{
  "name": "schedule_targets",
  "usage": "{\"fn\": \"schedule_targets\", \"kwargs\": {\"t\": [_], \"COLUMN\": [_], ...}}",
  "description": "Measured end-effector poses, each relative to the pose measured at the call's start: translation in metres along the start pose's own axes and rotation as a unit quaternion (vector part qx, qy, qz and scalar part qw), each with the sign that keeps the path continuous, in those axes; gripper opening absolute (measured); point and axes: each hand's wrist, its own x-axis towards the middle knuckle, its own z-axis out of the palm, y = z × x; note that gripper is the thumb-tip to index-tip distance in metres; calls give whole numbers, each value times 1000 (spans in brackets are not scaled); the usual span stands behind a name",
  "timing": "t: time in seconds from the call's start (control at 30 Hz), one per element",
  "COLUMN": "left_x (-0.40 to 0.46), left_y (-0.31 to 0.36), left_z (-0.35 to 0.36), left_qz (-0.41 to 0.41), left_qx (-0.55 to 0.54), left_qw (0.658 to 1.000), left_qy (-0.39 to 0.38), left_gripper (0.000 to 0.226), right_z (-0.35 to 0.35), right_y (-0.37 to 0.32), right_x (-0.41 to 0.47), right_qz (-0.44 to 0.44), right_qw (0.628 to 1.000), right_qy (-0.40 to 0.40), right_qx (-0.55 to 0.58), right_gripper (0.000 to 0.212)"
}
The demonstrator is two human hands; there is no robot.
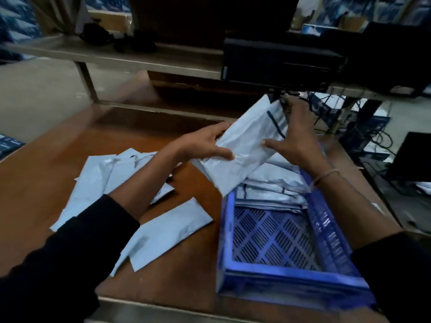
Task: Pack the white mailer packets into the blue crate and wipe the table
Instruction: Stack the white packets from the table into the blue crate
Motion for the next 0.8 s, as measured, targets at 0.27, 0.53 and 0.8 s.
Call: {"fn": "schedule_targets", "kwargs": {"t": [0.27,0.53,0.8], "left_x": [57,75,73], "left_y": [66,60,18], "left_z": [54,115,182], "left_qz": [65,-110,-162], "left_qx": [150,324,504], "left_qw": [981,900,777], "left_qy": [-105,-270,-342], "left_gripper": [78,44,45], "right_z": [-87,-83,12], "right_y": [74,104,112], "right_x": [-25,-71,-110], "right_qz": [141,173,183], "right_qw": [957,919,818], "right_qy": [-97,-339,-483], "right_qx": [233,-101,-252], "right_gripper": [68,50,41]}}
